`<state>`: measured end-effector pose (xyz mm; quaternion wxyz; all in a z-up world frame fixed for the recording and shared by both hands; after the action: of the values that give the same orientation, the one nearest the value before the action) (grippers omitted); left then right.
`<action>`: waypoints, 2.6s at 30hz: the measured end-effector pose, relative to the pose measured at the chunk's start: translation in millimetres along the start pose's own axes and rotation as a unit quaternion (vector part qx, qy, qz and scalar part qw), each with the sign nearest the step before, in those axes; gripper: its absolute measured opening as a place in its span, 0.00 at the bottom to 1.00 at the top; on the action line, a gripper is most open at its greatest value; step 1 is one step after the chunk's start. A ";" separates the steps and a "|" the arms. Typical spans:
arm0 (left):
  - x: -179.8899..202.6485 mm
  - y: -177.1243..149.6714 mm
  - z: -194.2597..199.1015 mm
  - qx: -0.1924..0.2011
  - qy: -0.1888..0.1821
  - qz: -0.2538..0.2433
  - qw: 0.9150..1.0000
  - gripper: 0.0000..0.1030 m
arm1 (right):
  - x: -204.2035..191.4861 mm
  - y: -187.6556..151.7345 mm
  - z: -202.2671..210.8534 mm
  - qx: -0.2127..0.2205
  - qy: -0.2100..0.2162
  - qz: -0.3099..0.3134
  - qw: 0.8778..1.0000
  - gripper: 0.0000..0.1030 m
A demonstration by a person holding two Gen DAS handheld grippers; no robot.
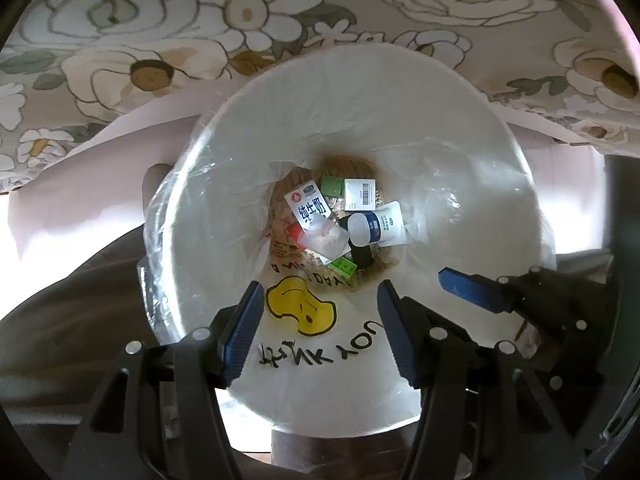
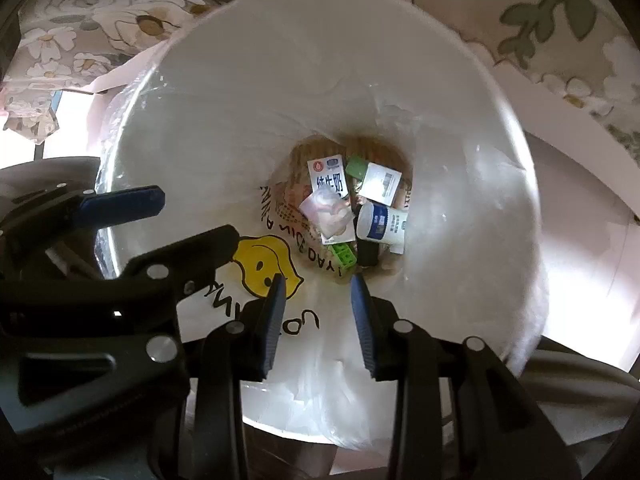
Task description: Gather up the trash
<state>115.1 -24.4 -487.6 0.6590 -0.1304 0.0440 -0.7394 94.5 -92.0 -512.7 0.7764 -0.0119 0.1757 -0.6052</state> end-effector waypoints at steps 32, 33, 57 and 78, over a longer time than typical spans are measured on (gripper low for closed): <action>27.8 -73.2 339.1 0.374 0.139 -0.084 0.913 0.84 | -39.8 -70.1 349.3 0.335 -0.157 0.070 0.926 0.58; 29.1 -79.4 348.3 0.386 0.146 -0.085 0.907 0.86 | -41.1 -73.8 359.3 0.345 -0.164 0.070 0.922 0.63; 24.1 -177.2 368.3 0.438 0.157 -0.060 0.883 0.91 | -84.3 -183.9 400.3 0.473 -0.192 0.026 0.859 0.82; 51.8 -195.7 355.2 0.440 0.141 -0.099 0.881 0.91 | -67.0 -209.9 387.6 0.477 -0.190 -0.029 0.858 0.83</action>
<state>10.7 -12.6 -92.5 0.5589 0.2750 -0.2060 -0.7547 -4.3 -160.0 -83.3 0.6875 0.2397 -0.2862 -0.6229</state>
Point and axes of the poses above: each gripper's, at about its wrist camera, not at the fingertips, and z roughly against the way its jaws point, x to its right, y to its top, the point moved 9 cm from there along -z, roughly the way its jaws point, and after that the axes turned 5 degrees about -x, right-handed, at the moved point
